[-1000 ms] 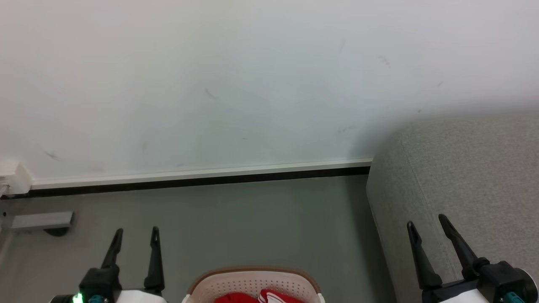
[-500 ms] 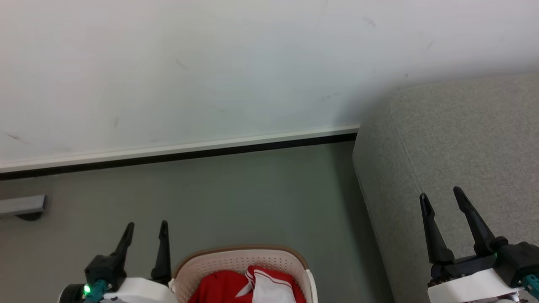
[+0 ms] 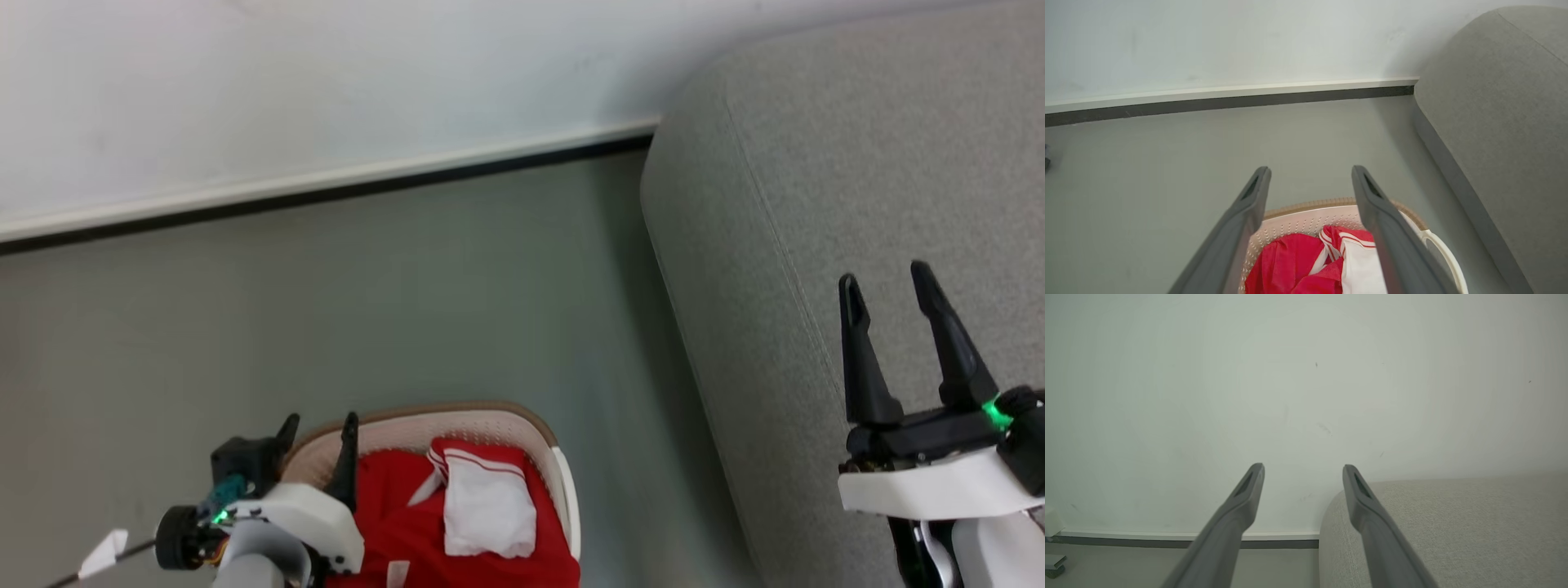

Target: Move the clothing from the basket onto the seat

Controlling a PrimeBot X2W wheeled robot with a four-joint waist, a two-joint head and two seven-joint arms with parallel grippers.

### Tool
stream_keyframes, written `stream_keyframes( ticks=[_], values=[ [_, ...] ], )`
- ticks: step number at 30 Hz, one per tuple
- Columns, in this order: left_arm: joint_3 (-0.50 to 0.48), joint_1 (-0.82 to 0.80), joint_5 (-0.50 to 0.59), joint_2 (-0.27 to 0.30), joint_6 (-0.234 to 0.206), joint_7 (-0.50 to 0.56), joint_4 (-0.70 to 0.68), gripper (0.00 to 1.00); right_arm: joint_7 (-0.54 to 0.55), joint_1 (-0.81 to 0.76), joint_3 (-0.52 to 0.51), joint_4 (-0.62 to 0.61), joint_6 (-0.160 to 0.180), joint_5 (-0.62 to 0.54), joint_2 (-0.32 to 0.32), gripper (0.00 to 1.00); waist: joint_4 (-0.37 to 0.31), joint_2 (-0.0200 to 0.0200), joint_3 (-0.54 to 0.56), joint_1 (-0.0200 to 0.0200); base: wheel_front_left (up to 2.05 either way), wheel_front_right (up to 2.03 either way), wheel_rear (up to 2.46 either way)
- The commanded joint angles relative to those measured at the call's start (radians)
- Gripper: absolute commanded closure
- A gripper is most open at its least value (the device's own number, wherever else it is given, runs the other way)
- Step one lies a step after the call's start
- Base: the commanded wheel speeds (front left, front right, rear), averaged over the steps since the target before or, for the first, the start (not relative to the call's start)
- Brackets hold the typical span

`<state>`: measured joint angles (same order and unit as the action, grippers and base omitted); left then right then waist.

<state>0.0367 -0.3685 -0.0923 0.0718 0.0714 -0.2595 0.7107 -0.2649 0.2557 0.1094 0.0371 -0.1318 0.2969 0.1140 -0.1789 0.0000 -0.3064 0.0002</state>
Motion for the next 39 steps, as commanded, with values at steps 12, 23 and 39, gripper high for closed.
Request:
stream_keyframes(
  ticks=[12,23,39],
  values=[
    [0.052,-0.193,-0.019,0.038,0.042,0.065,0.283,0.0,0.001,0.119,-0.009,-0.074,0.002,0.075,-0.039,0.0,-0.098,0.0,-0.197,-0.0002,0.0,0.0,0.0],
    [0.116,-0.349,0.005,0.098,0.055,0.148,0.49,0.0,0.001,0.225,0.017,-0.138,0.002,0.12,-0.062,0.0,-0.186,0.0,-0.37,-0.0002,0.0,0.0,0.0],
    [0.162,-0.46,0.032,0.208,0.018,0.276,0.566,0.0,0.001,0.28,-0.005,-0.243,0.002,0.204,-0.065,0.0,-0.272,0.0,-0.553,-0.0002,0.0,0.0,0.0]
  ],
)
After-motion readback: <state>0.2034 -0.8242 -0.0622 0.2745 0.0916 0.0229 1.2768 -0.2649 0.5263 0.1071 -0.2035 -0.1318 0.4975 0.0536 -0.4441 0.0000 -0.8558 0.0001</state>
